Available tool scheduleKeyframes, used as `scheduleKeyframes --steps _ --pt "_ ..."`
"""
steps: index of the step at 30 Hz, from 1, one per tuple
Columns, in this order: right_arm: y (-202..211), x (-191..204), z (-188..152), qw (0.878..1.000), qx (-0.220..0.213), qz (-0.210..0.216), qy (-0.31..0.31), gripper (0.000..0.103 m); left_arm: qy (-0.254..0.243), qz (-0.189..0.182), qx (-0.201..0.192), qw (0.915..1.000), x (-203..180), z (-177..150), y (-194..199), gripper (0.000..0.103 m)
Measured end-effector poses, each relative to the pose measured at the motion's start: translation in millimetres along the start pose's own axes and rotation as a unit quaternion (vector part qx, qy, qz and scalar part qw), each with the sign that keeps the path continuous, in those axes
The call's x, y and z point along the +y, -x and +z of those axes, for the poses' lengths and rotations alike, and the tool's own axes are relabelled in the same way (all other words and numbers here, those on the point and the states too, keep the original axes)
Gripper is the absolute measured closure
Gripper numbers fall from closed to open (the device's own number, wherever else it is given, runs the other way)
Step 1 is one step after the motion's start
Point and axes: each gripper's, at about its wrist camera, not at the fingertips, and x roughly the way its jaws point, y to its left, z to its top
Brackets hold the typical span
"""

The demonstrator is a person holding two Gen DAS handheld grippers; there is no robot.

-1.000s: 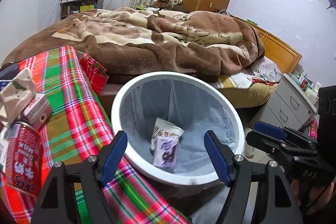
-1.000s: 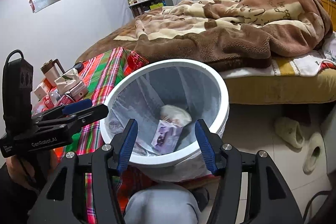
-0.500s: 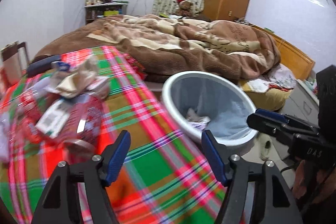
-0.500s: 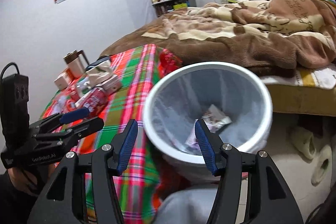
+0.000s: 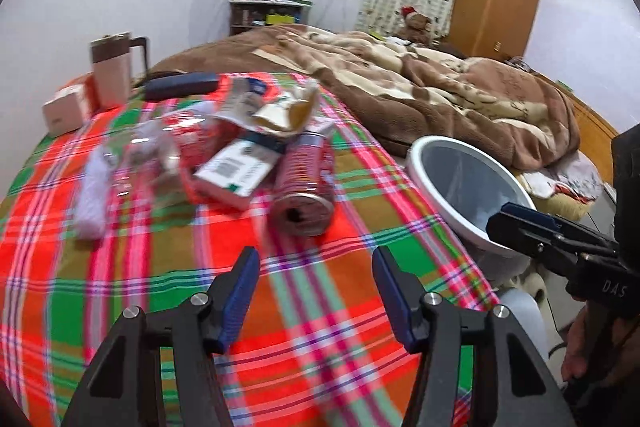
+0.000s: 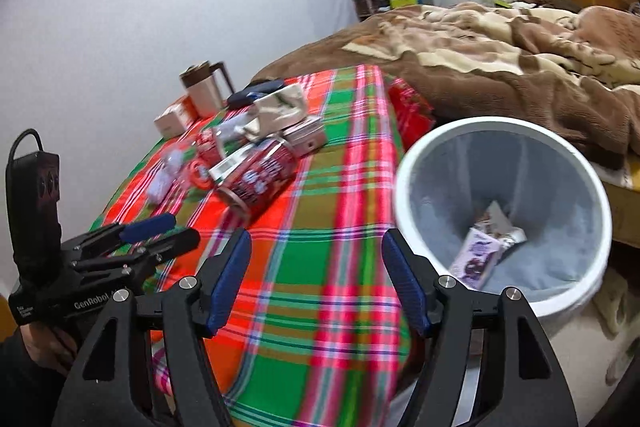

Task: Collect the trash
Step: 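Move both grippers back toward the trash on the cloth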

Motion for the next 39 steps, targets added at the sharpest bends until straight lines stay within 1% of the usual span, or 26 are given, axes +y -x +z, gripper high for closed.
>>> scheduleKeyframes --steps 7,11,14,18,23,31,39 --pt "-16.4 19.9 3.9 1.0 0.024 0.002 0.005 0.034 0.034 0.045 -0.002 0.9984 33.3 -7.0 9.1 0.044" --pt "-26.5 29.6 8.1 1.0 0.029 0.002 0.01 0.034 0.052 0.069 -0.005 0.9962 53.8 -8.6 11.0 0.044" --pt "-35.8 36.4 12.7 0.999 0.035 -0.001 0.01 0.034 0.061 0.088 -0.01 0.9942 70.1 -6.2 14.2 0.044" --pt "-48.6 44.9 21.6 0.999 0.037 -0.004 0.011 0.034 0.078 0.11 -0.017 0.9906 95.3 4.7 16.0 0.044" --pt "-66.0 52.3 32.4 0.999 0.041 -0.008 0.003 0.034 0.094 0.127 -0.021 0.9872 121.1 17.3 13.7 0.044" --pt "-94.1 64.9 44.0 0.999 0.049 -0.014 -0.002 0.034 0.111 0.153 -0.01 0.982 154.6 32.1 -12.5 0.044" --pt "-121.4 62.3 46.8 0.997 0.066 -0.035 -0.025 0.034 0.125 0.166 0.022 0.978 173.5 37.3 -50.3 0.044"
